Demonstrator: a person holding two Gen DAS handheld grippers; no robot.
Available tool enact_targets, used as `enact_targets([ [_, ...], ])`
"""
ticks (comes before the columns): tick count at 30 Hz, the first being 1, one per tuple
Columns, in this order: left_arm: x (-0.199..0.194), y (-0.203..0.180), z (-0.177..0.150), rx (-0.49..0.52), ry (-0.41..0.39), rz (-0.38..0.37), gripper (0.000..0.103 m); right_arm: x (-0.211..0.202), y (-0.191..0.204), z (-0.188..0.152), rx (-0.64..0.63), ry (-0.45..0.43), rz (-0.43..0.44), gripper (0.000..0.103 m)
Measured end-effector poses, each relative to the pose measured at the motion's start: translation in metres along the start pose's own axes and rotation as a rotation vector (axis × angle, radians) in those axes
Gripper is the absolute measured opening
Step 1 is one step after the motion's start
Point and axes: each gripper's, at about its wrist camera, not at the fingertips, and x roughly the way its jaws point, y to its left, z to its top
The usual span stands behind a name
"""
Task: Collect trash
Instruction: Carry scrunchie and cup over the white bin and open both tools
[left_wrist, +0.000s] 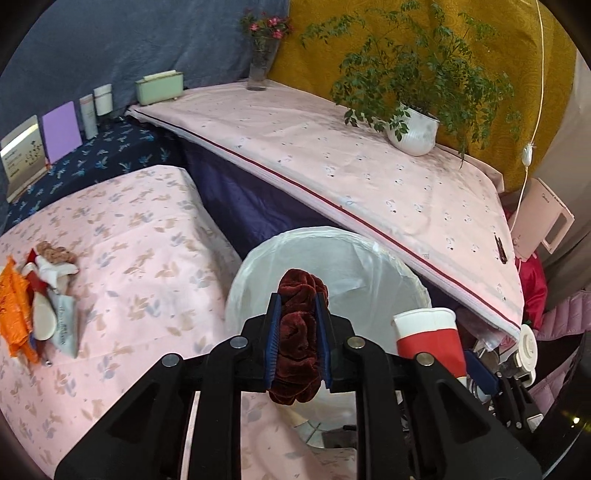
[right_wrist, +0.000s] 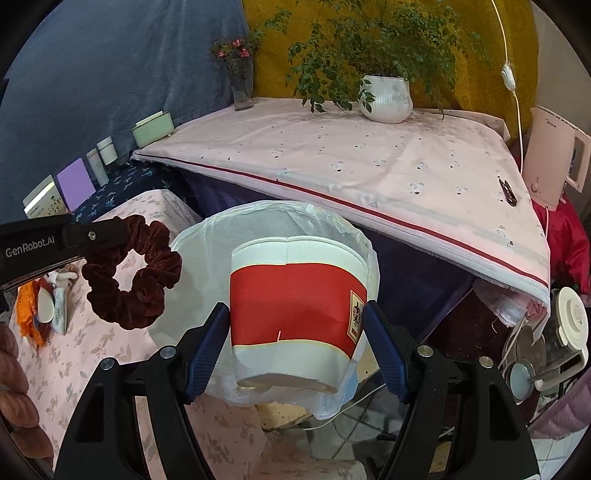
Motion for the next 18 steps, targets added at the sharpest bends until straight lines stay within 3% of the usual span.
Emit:
enact_targets([
  [2,0.008,0.000,0.003,-0.007,0.009,-0.003,0.022,0.008,0.001,0.002,0.002,0.007,-0.003,0.070],
  [7,0.018,0.011,0.006,-0.035,0.010,0.002,0.054,0.025,0.005,0.011,0.006,0.018,-0.001,0.071],
  [18,0.016,0.040,0.002,-0.075,0.014,0.078,0.064,0.034,0.027,0.019,-0.014,0.021,0.023,0.075],
])
